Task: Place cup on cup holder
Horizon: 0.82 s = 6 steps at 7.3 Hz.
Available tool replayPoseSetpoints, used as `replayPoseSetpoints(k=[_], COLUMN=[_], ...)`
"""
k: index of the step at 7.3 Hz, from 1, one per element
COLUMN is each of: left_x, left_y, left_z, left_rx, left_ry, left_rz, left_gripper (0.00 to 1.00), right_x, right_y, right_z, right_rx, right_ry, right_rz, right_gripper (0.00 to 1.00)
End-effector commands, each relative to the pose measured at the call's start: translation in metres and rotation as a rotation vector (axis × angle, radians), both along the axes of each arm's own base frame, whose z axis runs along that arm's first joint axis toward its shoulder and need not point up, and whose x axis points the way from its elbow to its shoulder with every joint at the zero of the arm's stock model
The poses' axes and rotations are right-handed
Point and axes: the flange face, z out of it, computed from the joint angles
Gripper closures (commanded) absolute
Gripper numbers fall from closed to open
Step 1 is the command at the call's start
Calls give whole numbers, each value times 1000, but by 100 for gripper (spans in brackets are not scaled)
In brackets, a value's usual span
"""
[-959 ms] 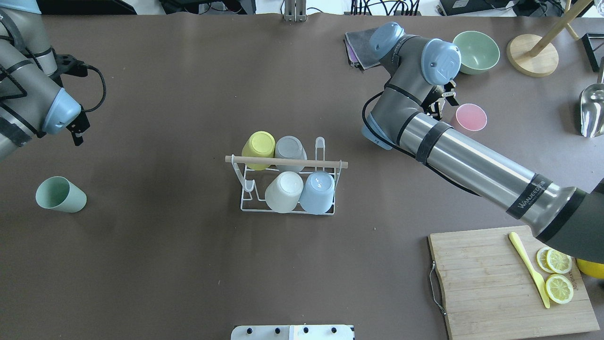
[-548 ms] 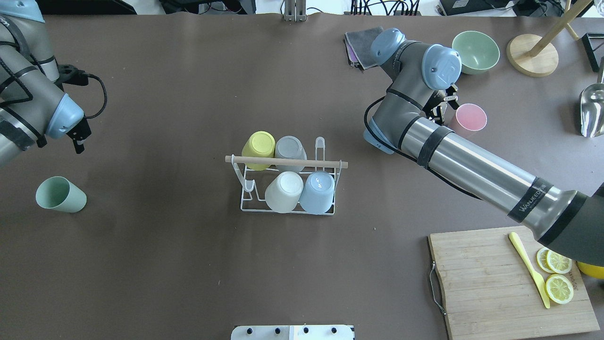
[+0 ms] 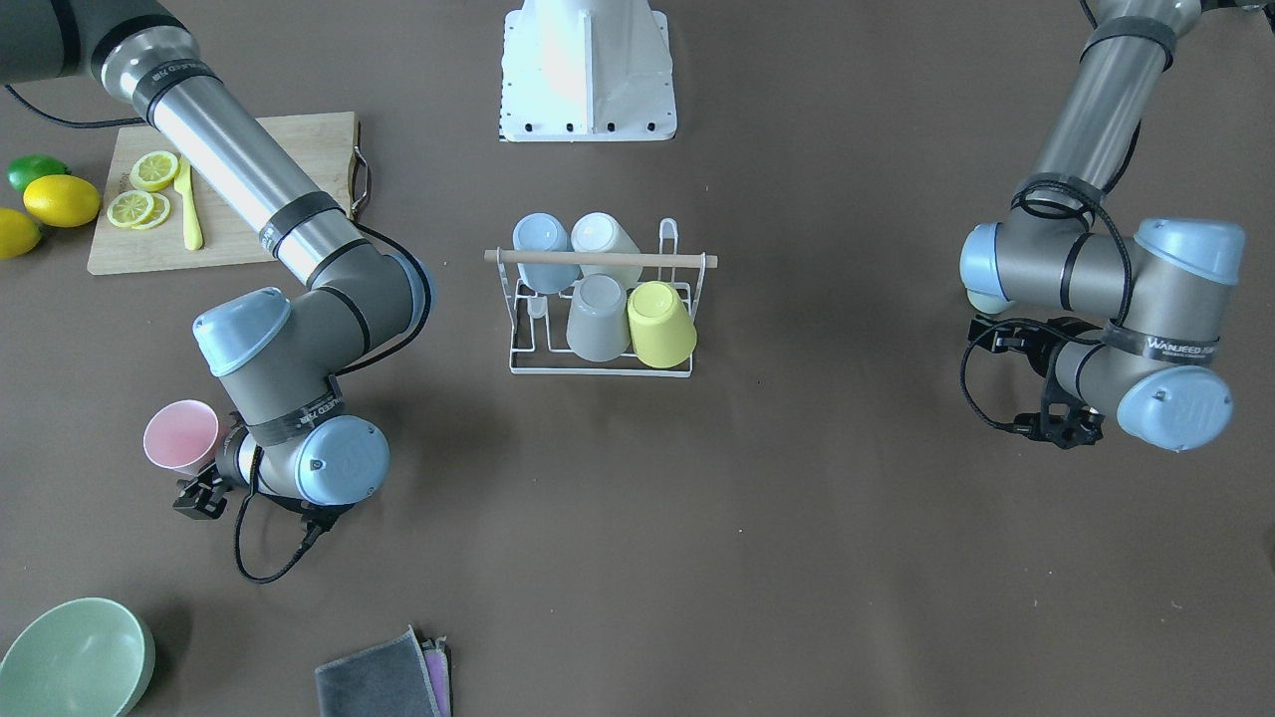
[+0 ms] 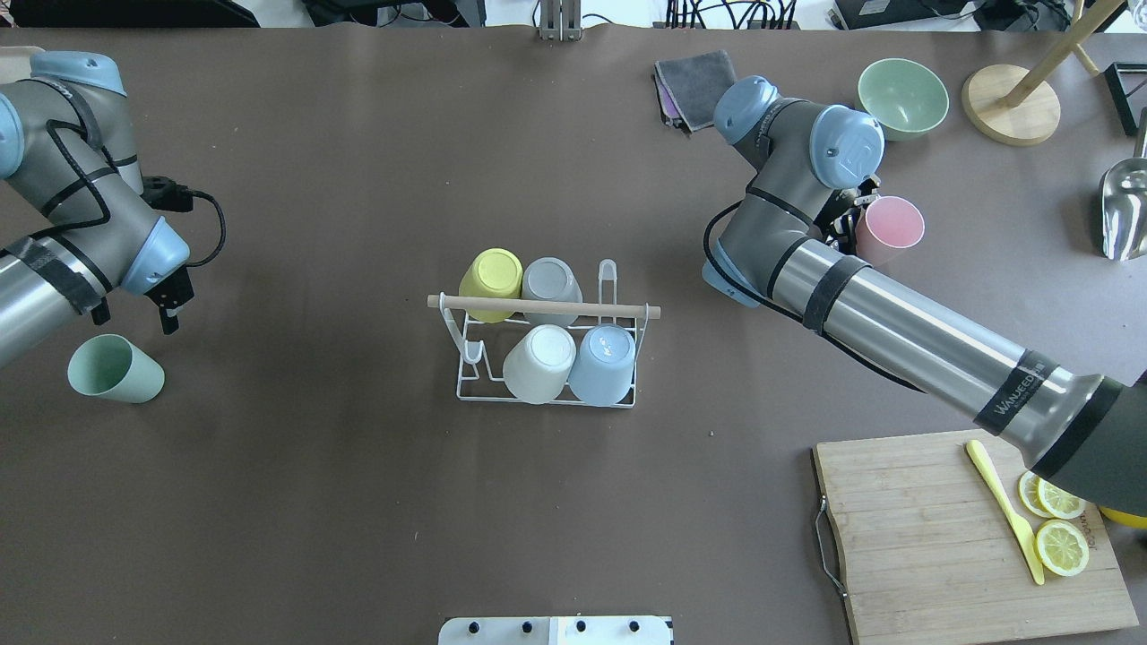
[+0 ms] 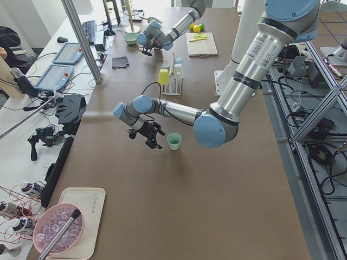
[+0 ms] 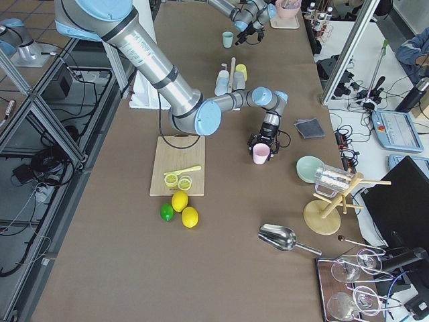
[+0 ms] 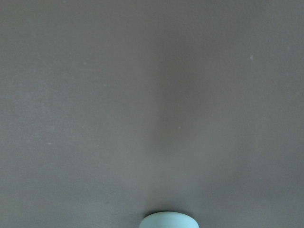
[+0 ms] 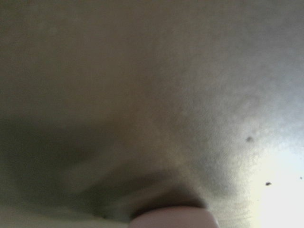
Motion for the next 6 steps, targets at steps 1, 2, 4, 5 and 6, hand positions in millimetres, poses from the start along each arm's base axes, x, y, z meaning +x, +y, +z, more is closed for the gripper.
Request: replayPoseSetpoints(k=[1, 2, 4, 5, 6], left_x=[-3, -4, -7, -6, -6], left_y=[5, 8, 13, 13, 13], left_z=[6, 8, 22, 23, 23], left_rx=[-24, -32, -119, -126, -130], left_ry=[6, 14, 25, 24, 22], left_rz=[32, 46, 11, 9, 6], left_gripper=[2, 2, 2, 2, 2], right_x=[2, 3, 6, 9, 12], right_y=[3, 4, 5, 3, 1], right_z=[9, 13, 15, 14, 15], right_rx=[-4, -6, -8, -8, -8], right_ry=[5, 7, 5, 1, 1], right_rz=[-2, -3, -13, -19, -21], right_gripper=[0, 0, 0, 0, 0])
